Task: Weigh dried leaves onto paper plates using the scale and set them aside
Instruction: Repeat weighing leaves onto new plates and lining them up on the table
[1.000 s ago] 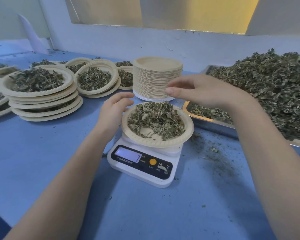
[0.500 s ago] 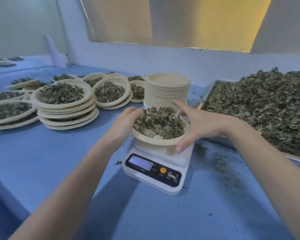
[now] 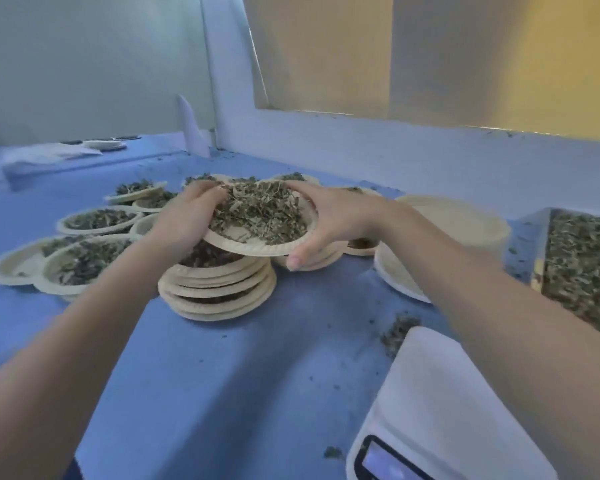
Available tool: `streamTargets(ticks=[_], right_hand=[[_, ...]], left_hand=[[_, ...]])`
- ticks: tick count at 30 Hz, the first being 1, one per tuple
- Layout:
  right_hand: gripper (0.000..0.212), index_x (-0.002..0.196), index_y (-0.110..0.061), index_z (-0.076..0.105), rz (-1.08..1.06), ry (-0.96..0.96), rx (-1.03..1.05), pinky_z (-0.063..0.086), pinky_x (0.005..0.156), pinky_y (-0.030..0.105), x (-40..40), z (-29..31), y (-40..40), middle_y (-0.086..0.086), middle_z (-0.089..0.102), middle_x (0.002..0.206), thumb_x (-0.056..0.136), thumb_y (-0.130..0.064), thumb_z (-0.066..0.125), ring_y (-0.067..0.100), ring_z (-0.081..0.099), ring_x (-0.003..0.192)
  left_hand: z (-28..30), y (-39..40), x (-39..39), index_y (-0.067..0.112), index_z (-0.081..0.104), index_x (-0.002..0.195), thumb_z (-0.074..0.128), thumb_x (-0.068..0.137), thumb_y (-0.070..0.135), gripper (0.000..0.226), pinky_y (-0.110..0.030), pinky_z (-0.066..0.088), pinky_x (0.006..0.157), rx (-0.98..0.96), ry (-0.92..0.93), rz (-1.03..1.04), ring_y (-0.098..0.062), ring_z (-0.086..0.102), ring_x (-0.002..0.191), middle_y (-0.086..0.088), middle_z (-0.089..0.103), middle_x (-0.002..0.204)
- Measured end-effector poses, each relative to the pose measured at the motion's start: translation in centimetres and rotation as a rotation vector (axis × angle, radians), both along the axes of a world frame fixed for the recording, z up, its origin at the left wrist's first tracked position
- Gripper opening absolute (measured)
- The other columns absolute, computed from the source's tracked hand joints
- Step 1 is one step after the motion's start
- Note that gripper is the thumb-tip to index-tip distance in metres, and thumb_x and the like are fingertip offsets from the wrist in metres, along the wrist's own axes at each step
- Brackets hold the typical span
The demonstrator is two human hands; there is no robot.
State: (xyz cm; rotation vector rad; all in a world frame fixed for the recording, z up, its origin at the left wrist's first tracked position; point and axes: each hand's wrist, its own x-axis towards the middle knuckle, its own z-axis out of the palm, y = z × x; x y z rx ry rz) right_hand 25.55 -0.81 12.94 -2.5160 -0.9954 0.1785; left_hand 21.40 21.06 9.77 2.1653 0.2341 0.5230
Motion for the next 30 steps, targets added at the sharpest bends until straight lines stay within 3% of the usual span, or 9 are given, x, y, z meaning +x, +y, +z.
streamTargets(ticks=[2,8,12,17,22,25,30], right_hand=[[0.128,0.152,-0.029,0.008,0.037,0.031,-0.026,0.019,0.108,0.025,1.8,-0.5,3.4,-0.010,0.014,0.158,0.054,-0.055,0.084,0.010,0.017,0.143],[0.129,0.151,-0.034,0.006,0.098,0.175,0.011,0.020,0.099,0.019,5.3,-3.7,8.6,-0.012,0.014,0.158,0.052,-0.050,0.087,0.008,0.019,0.142],[0.141,0.151,-0.037,0.006,0.124,0.227,0.028,0.021,0.107,0.022,6.2,-4.4,8.9,-0.013,0.016,0.157,0.035,-0.059,0.083,0.005,0.019,0.141],[0.146,0.152,-0.030,-0.001,0.115,0.213,0.020,0.015,0.113,0.023,5.7,-5.0,8.3,-0.012,0.009,0.159,0.035,-0.061,0.082,0.005,0.013,0.143],[0.137,0.150,-0.035,-0.008,0.088,0.188,0.072,0.018,0.105,0.019,4.0,-3.6,7.5,-0.013,0.004,0.158,0.053,-0.045,0.089,0.002,0.014,0.139],[0.136,0.150,-0.036,-0.006,0.059,0.135,0.079,0.019,0.099,0.020,2.6,-2.5,6.4,-0.013,0.007,0.158,0.053,-0.051,0.087,0.006,0.018,0.140],[0.134,0.150,-0.034,-0.006,0.032,0.100,0.067,0.021,0.112,0.027,0.5,-0.8,3.1,-0.011,0.013,0.158,0.054,-0.051,0.087,0.009,0.019,0.142]], left_hand=[[-0.4,2.9,0.8,0.028,0.044,0.136,0.038,0.096,0.045,0.044,-0.035,0.029,0.094,0.012,0.018,0.066,-0.024,0.040,0.129,0.000,0.044,0.143],[-3.6,7.3,2.4,0.024,0.042,0.138,0.035,0.098,0.043,0.045,-0.036,0.029,0.096,-0.002,0.081,0.117,-0.024,0.039,0.131,-0.003,0.043,0.144],[-5.5,7.8,3.1,0.023,0.042,0.137,0.035,0.099,0.042,0.044,-0.034,0.029,0.092,-0.081,0.072,0.115,-0.023,0.041,0.128,-0.002,0.045,0.141],[-6.3,7.4,2.8,0.023,0.039,0.139,0.035,0.098,0.044,0.046,-0.035,0.029,0.092,-0.109,0.067,0.101,-0.023,0.040,0.128,-0.002,0.044,0.141],[-2.9,6.9,1.0,0.023,0.029,0.147,0.043,0.096,0.041,0.056,-0.037,0.037,0.096,-0.043,-0.038,0.147,-0.019,0.049,0.119,0.001,0.046,0.138],[-0.7,5.2,-0.4,0.020,0.031,0.146,0.051,0.092,0.036,0.060,-0.044,0.030,0.108,0.105,-0.105,0.179,-0.024,0.036,0.134,-0.003,0.039,0.146],[0.9,-2.8,-0.9,0.020,0.045,0.136,0.056,0.086,0.026,0.052,-0.036,0.031,0.104,0.292,-0.190,-0.026,-0.021,0.037,0.130,-0.004,0.047,0.138]])
